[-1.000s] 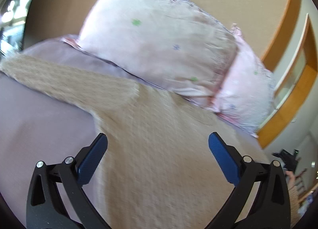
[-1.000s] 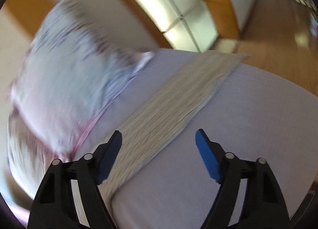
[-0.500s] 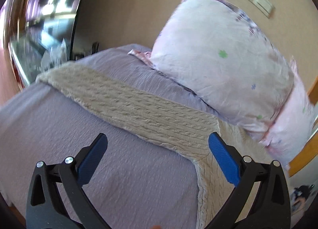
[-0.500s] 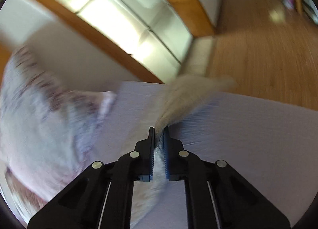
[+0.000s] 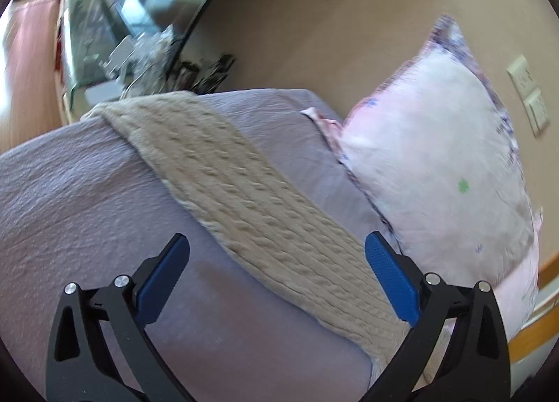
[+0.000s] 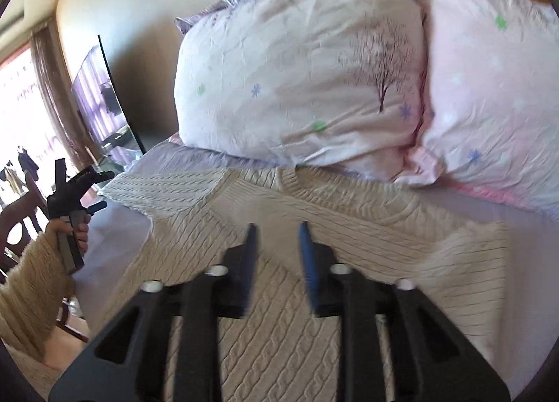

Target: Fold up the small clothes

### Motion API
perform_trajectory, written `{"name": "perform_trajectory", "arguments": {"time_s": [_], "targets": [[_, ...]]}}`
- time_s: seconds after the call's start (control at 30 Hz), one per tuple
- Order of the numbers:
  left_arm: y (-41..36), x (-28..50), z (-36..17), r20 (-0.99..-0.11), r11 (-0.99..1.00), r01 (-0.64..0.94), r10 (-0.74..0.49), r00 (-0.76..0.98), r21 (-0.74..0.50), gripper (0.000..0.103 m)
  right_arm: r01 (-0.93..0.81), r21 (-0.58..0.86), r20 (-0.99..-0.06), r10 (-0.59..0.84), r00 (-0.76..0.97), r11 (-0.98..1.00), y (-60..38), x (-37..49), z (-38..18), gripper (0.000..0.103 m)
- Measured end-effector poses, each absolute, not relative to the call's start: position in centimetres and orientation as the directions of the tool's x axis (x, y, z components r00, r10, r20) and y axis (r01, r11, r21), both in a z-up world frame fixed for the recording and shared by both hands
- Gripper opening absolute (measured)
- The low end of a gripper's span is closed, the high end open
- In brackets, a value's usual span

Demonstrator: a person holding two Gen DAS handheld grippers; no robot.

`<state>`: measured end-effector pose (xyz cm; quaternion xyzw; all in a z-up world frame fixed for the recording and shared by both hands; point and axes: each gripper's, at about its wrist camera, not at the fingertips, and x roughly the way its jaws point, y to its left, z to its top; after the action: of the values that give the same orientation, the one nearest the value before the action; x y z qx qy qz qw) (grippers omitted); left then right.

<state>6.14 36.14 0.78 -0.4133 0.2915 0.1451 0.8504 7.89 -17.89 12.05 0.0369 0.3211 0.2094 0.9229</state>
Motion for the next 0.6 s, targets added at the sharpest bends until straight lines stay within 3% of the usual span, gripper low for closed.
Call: {"name": "perform_trajectory", "arguments": {"time_s": [0.03, 0.07, 0.2, 0.3, 0.4, 0.47, 0.6], "targets": [[36.7, 6.0, 0.7, -0.602, 0.602, -0.484, 0.007, 0.798, -0.635, 0.096, -0.338, 0.206, -0.557, 0.394, 0.731, 0.918, -18.6, 7.5, 12.5, 0.087], [37.5, 6.1, 0.7, -0.610, 0.584, -0.502, 0.015, 0.793, -0.638, 0.092, -0.311, 0.211, -0.542, 0.376, 0.751, 0.927, -19.8, 7.2, 13.1, 0.090], [40.3, 6.2, 0.4, -0.597, 0.499, -0.517, -0.002, 0.802, -0.695, 0.078, -0.179, 0.258, -0.535, 0.295, 0.792, 0.949, -25.6, 5.3, 13.5, 0.090], [42.4, 6.2, -0.2, -0.588, 0.412, -0.535, -0.001, 0.809, -0.737, 0.059, -0.085, 0.336, -0.538, 0.265, 0.800, 0.938, -29.9, 5.0, 12.6, 0.090], [44.0, 6.3, -1.0, -0.592, 0.349, -0.555, 0.002, 0.806, -0.755, 0.033, -0.022, 0.384, -0.536, 0.243, 0.808, 0.923, -32.5, 3.6, 11.8, 0.090], [44.6, 6.5, -1.6, -0.612, 0.326, -0.578, -0.002, 0.791, -0.748, 0.007, 0.006, 0.396, -0.539, 0.227, 0.811, 0.918, -33.6, 2.8, 11.2, 0.090], [39.8, 8.3, 2.7, -0.542, 0.505, -0.454, -0.033, 0.840, -0.734, 0.006, 0.028, 0.401, -0.540, 0.211, 0.815, 0.916, -34.8, 1.5, 10.7, 0.090]]}}
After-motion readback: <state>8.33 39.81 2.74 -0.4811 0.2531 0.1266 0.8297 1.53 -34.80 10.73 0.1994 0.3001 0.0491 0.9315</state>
